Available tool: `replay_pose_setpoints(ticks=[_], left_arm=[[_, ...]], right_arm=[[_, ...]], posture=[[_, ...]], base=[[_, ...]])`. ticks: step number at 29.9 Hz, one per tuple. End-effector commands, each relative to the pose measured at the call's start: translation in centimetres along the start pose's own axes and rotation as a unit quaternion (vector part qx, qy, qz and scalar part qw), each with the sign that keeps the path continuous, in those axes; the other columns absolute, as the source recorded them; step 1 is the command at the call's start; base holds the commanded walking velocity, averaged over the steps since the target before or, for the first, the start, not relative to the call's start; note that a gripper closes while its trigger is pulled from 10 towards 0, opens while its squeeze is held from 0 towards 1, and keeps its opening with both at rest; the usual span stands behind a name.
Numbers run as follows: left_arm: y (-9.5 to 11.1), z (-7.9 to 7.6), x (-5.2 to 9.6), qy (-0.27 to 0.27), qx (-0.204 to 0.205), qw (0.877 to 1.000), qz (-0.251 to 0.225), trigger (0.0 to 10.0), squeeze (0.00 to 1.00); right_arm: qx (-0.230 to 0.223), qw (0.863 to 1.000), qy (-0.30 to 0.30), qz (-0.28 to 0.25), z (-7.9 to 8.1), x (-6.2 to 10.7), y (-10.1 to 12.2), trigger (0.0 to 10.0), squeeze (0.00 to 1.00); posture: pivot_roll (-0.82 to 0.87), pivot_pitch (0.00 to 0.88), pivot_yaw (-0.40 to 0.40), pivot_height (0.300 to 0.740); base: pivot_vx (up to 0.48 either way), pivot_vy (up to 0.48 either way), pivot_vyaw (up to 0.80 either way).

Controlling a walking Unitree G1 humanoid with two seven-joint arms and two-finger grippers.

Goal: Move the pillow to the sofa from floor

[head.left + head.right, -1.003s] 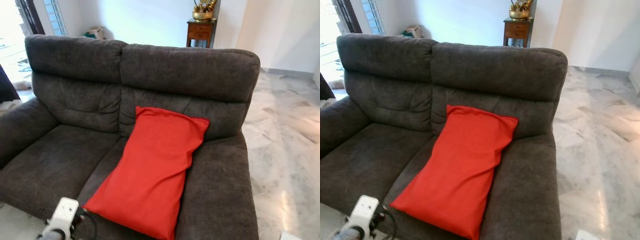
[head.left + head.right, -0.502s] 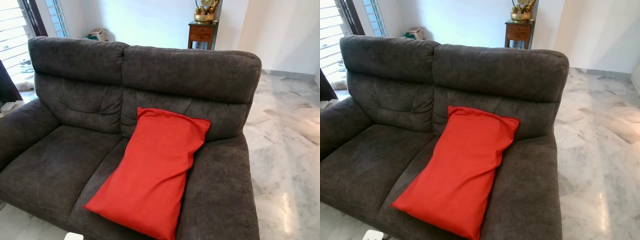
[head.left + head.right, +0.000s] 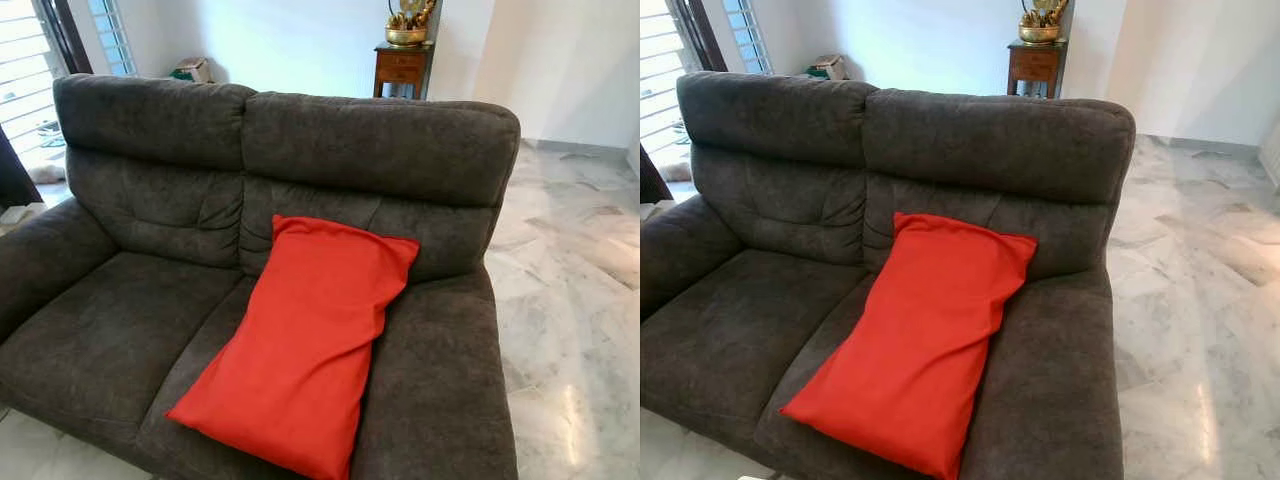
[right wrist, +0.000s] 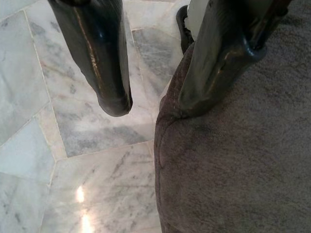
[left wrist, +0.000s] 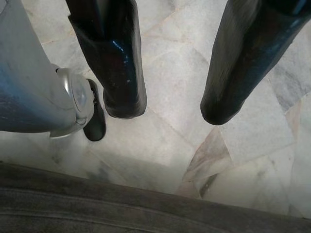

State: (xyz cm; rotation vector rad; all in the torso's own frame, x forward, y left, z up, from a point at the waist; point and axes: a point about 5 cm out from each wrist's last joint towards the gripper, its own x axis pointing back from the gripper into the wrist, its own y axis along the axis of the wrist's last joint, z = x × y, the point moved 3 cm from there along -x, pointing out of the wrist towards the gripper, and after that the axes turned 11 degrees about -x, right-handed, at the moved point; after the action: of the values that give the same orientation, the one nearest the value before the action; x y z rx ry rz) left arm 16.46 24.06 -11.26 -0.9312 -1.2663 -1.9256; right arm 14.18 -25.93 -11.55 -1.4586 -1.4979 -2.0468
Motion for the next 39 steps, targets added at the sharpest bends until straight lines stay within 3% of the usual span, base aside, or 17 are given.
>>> replay_pose_setpoints(ticks=[1,25,39], left_arm=[[-0.2,0.5,0.0,0.003,-0.004,1.000,0.003,10.0,0.00],[-1.4,0.2,0.2,-0.002,0.001,1.000,0.025,10.0,0.00],[-1.3,0.1,0.2,-0.002,0.003,1.000,0.025,10.0,0.00]], right_arm=[[-0.008,1.000,0.014,0.005,0.8,0.0,-0.3,10.0,0.00],[-0.008,0.999,0.042,-0.015,2.4,-0.2,1.1,10.0,0.00],[-0.008,0.999,0.047,-0.010,2.8,-0.1,0.7,10.0,0.00]], posture=[[-0.02,0.000,0.068,0.740],[-0.01,0.000,0.062,0.740],[-0.01,0.000,0.067,0.740]], base=[[0.000,0.000,0.00],[0.000,0.000,0.00],[0.000,0.000,0.00]])
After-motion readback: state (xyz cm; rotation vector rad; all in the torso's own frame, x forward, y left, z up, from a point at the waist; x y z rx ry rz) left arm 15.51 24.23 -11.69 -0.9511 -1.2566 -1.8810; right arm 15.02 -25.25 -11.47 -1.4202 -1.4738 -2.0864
